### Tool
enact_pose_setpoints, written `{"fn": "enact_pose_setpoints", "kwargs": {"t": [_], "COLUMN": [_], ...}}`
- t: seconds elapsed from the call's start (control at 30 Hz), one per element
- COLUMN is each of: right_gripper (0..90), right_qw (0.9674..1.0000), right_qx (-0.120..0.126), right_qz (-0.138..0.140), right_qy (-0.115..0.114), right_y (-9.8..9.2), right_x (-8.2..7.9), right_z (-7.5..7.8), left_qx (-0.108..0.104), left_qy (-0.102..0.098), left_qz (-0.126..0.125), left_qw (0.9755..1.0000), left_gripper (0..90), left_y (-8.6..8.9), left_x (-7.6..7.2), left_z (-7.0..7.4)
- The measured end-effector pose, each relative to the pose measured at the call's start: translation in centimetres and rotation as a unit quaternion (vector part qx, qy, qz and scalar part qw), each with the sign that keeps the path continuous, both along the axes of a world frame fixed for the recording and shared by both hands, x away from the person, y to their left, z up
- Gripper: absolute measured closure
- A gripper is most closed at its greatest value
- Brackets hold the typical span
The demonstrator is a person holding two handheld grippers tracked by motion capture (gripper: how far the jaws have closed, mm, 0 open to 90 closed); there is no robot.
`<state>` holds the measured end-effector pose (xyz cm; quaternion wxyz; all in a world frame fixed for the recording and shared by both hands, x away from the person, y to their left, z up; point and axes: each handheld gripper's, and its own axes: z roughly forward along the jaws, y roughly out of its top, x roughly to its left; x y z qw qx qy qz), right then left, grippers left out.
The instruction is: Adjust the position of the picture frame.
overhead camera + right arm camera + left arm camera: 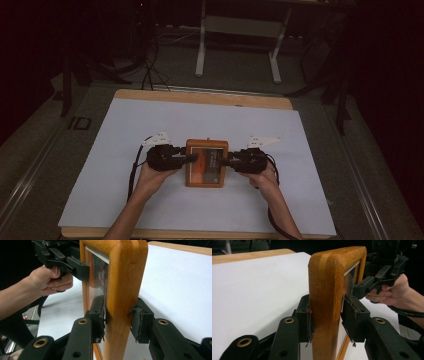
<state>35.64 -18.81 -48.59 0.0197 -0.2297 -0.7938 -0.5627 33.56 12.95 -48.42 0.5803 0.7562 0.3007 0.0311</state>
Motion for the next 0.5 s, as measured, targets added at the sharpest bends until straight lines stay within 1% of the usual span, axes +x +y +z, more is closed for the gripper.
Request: {"fn": "enact_pose_setpoints", "kwargs": {"t": [0.1,0.2,0.33,0.43,0.5], "right_gripper": [65.1,63.9,62.2,61.1,60.7], "right_qw": [1.0000,0.9998,0.9992,0.9986,0.9980], "right_qx": [-0.004,-0.015,-0.028,-0.034,-0.037], "right_qz": [-0.008,-0.016,-0.028,-0.041,-0.050], "right_qy": [0.002,0.002,-0.001,0.002,0.008], "right_y": [0.1,0.3,0.5,0.7,0.7], "right_x": [0.1,0.3,0.5,0.6,0.8], "right_z": [0.0,0.1,0.2,0.2,0.2], "left_qx": [-0.002,-0.003,0.007,0.017,0.016], "left_qy": [0.003,0.011,0.013,0.017,0.022], "left_qz": [0.004,0.010,0.020,0.031,0.038], "left_qw": [1.0000,0.9999,0.9997,0.9992,0.9989], "left_gripper": [60.8,60.5,59.3,57.2,56.1], "left_y": [0.0,-0.1,-0.3,-0.5,-0.6], "left_x": [0.3,0.5,0.7,1.0,1.3], "left_z": [-0.1,-0.2,-0.2,-0.2,-0.4]}}
